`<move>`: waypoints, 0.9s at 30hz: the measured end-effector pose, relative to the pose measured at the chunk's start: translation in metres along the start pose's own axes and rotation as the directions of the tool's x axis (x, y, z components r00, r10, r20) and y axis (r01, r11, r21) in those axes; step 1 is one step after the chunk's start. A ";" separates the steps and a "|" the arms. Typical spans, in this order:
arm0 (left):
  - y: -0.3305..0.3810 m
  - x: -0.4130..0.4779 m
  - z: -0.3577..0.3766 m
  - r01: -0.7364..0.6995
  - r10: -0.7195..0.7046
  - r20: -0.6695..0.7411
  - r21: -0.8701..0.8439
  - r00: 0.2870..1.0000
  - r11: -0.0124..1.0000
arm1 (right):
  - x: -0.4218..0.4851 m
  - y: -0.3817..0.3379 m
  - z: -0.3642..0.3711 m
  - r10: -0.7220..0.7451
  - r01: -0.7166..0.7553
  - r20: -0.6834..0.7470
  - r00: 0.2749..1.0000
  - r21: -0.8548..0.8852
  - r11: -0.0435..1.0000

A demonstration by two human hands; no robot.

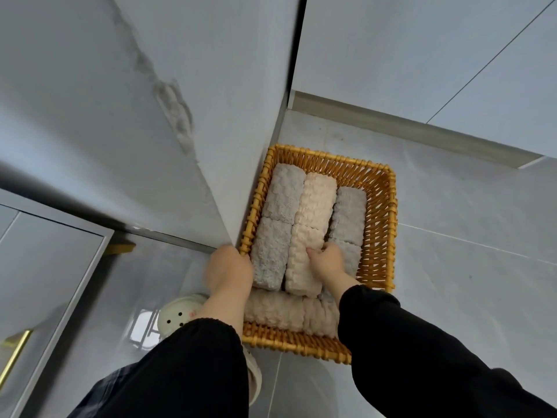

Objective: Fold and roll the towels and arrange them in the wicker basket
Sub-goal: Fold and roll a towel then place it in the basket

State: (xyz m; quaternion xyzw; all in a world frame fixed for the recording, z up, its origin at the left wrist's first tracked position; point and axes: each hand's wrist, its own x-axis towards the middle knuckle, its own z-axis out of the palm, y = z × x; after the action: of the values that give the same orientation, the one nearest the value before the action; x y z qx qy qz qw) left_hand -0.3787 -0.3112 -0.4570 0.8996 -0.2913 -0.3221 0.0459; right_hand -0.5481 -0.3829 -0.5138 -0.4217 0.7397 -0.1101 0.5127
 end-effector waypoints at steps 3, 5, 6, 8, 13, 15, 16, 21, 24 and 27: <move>-0.003 0.007 0.001 -0.001 0.001 0.003 -0.001 1.000 1.000 | -0.009 0.005 0.006 -0.430 0.297 -0.184 0.884 -0.489 0.820; -0.004 0.010 0.001 -0.008 0.008 0.007 0.001 1.000 1.000 | -0.010 0.013 0.010 -0.632 0.418 -0.112 0.767 -0.660 0.624; -0.004 0.010 0.002 -0.013 0.013 0.003 0.010 1.000 1.000 | -0.013 0.015 0.011 -0.674 0.467 -0.058 0.737 -0.677 0.568; -0.005 0.010 0.002 -0.023 0.023 -0.011 0.026 1.000 0.999 | -0.017 0.021 0.014 -0.714 0.534 0.048 0.698 -0.700 0.474; -0.005 0.007 0.001 -0.064 0.065 -0.022 0.037 0.998 0.997 | -0.013 0.040 0.020 -0.611 0.467 0.156 0.776 -0.794 0.390; -0.005 0.004 -0.002 -0.072 0.072 -0.008 0.027 0.997 0.997 | -0.013 0.038 0.022 -0.593 0.452 0.143 0.792 -0.791 0.412; -0.005 0.004 -0.002 -0.071 0.071 0.005 0.016 0.997 0.997 | -0.015 0.035 0.023 -0.603 0.463 0.139 0.786 -0.778 0.424; -0.002 -0.009 -0.013 -0.103 0.102 0.121 0.000 0.987 0.995 | -0.036 0.013 0.023 -0.671 0.564 0.146 0.727 -0.684 0.463; 0.008 -0.023 -0.025 -0.166 0.145 0.213 0.085 0.966 0.982 | -0.050 0.004 0.017 -0.682 0.588 0.132 0.719 -0.638 0.497; 0.023 -0.038 -0.046 -0.257 0.231 0.257 0.073 0.939 0.964 | -0.066 -0.012 0.006 -0.710 0.623 0.120 0.694 -0.594 0.509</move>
State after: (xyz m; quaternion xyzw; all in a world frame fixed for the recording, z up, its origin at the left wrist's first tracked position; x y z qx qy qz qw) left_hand -0.3861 -0.3144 -0.3936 0.8108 -0.4206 -0.4070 0.0014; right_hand -0.5288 -0.3402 -0.4651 -0.8023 0.5479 -0.0913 0.2184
